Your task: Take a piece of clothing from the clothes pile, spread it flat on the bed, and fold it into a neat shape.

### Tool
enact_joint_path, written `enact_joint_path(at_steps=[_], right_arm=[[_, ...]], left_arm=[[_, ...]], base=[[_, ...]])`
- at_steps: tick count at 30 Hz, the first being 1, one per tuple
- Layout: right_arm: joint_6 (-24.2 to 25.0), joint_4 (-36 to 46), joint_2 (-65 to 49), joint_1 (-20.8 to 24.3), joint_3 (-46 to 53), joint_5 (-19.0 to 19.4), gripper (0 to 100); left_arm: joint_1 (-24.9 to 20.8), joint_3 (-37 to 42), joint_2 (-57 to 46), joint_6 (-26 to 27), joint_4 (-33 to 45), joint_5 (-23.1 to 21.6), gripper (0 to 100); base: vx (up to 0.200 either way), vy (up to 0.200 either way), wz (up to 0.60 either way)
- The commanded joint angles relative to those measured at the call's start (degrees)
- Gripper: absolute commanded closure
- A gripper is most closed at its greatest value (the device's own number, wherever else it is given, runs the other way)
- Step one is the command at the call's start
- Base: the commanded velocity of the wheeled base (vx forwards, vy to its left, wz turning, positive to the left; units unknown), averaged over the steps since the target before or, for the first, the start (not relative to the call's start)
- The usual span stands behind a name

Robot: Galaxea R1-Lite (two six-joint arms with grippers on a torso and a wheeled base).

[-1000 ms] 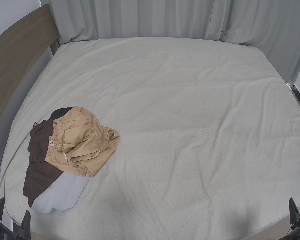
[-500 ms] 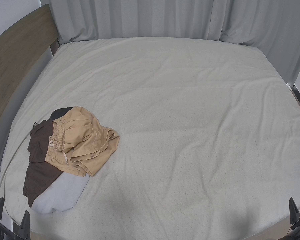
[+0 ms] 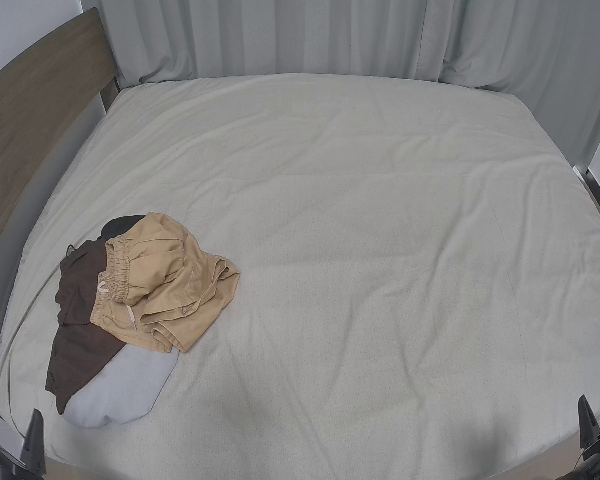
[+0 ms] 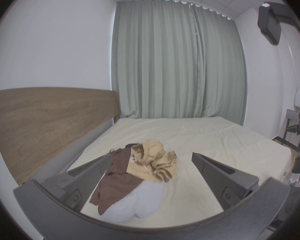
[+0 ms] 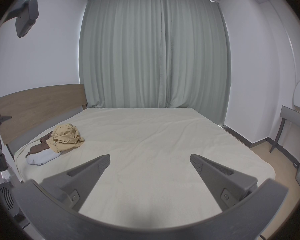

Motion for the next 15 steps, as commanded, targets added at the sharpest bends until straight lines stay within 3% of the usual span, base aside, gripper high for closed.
enact_joint_path(at_steps=[1,15], right_arm=[[0.1,0.0,-0.8,0.0,1.0,0.0,0],[0.2,0.0,-0.8,0.1,1.0,0.0,0]], left_arm=[[-0.9,-5.6,5.3,-0.4,-1.9,-1.0,0],[-5.4,-8.1,15.5,-9.2,-2.1,-1.2,0]], base=[[0.000,0.000,0.00],[0.000,0.000,0.00]])
